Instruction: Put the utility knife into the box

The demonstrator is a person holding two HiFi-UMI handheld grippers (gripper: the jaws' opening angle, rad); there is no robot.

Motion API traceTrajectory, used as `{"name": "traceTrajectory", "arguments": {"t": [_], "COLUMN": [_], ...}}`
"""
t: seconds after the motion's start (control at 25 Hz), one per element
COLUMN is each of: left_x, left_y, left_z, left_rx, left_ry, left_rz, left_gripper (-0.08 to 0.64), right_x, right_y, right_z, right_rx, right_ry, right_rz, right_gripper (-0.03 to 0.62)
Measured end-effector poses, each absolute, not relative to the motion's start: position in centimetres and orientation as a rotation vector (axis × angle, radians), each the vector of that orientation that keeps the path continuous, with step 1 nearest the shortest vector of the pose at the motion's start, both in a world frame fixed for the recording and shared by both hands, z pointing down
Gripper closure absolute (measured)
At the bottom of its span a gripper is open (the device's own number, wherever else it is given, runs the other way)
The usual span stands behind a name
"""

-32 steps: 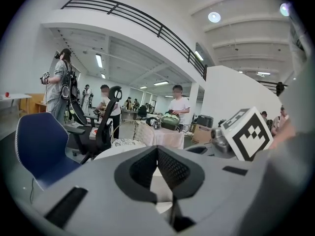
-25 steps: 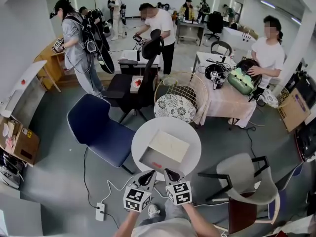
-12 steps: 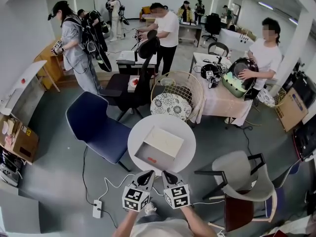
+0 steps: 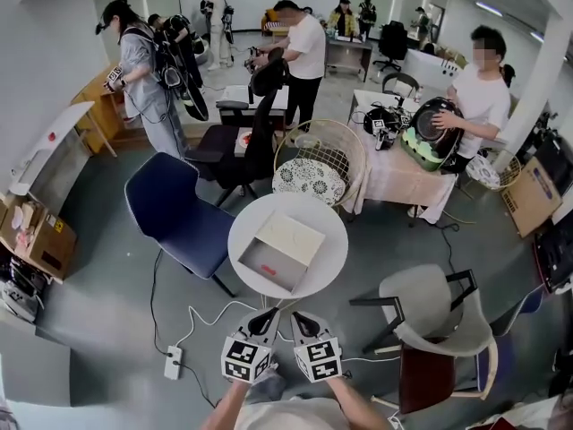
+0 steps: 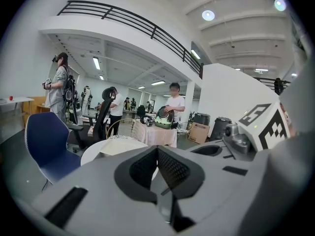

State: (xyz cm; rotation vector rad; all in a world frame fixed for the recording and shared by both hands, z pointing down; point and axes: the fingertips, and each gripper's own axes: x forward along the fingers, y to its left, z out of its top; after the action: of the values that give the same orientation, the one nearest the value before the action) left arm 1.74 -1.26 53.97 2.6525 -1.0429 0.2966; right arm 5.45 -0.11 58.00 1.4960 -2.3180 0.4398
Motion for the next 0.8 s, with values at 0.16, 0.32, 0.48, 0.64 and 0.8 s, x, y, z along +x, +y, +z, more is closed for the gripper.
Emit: {"name": "traceTrajectory", "arguments": {"t": [0.16,0.32,0.48,0.64,0.8], "left_x": [2.1,2.3,2.1,1.5,1.0], "left_y": [1.2,3.8,6.7,9.4,11.4], "left_z": [53.7,53.5,53.5,53.9,54.3], "left_rx": [2.654,2.661,2.658,2.655,2.659], "left_ry": [-1.058,-1.069,-1.071,-1.076,-1.078], "left_rz": [0.29,0.288,0.291,0.29,0.296], "left_gripper": [0.548,0.548,0.548,0.548,0.548], "right_x": [5.6,5.7,5.2,4.7,4.1], "right_y": [2.3,4.8,7.7,10.1,12.3], "right_z": [57.5,57.2,56.7,56.7,57.1], "right_rx": [1.484,1.482,1.481,1.492,1.491], "right_ry": [-2.331,-2.346,-2.354,-2.36,-2.367], "right_rz": [0.431,0.414,0.394,0.389,0.385], "right_gripper": [0.576,0.577,0.577,0.577,0.577]}}
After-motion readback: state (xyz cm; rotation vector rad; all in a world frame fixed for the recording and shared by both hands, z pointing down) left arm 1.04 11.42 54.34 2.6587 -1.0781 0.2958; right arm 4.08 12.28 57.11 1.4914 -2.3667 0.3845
